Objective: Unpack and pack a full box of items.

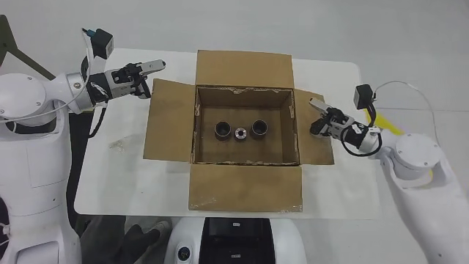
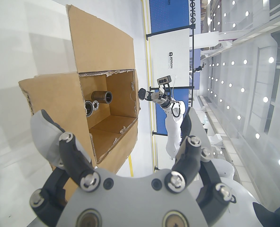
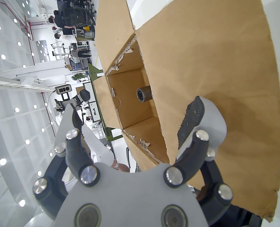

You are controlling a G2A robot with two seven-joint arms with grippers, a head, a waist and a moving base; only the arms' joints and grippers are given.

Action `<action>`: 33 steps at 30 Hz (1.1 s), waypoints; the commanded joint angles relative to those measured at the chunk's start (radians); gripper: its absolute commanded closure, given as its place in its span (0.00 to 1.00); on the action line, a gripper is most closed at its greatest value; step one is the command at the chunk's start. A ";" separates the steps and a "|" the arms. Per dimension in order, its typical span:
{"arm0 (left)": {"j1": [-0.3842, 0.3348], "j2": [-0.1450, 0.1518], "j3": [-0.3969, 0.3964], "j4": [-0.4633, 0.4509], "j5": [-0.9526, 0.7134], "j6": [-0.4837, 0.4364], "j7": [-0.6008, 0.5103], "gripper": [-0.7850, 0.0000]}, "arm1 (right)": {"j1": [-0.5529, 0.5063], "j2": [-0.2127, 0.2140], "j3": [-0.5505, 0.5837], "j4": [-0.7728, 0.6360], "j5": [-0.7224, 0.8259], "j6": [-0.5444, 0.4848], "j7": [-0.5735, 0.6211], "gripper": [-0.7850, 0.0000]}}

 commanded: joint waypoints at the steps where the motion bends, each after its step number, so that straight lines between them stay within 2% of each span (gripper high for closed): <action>1: 0.000 0.000 0.000 0.000 0.000 0.000 0.000 0.00 | 0.010 -0.002 -0.013 0.008 0.002 0.000 0.003 0.00; 14: 0.000 0.000 0.000 0.000 0.000 0.000 0.000 0.00 | 0.076 -0.014 -0.103 0.061 -0.005 0.000 0.024 0.00; 22: 0.000 0.000 0.000 0.000 0.000 0.000 0.000 0.00 | 0.052 -0.005 -0.033 0.014 -0.024 0.004 -0.006 0.00; 25: 0.013 0.001 0.006 0.003 -0.006 -0.009 0.040 0.00 | 0.044 -0.001 -0.007 -0.002 -0.028 0.006 -0.013 0.00; 31: -0.047 0.015 -0.019 0.100 -0.046 -0.017 0.039 0.00 | 0.046 0.003 0.024 -0.028 -0.033 -0.001 -0.006 0.00; 33: -0.074 0.021 -0.016 0.141 -0.067 -0.034 0.004 0.00 | 0.044 0.005 0.041 -0.039 -0.034 -0.004 -0.002 0.00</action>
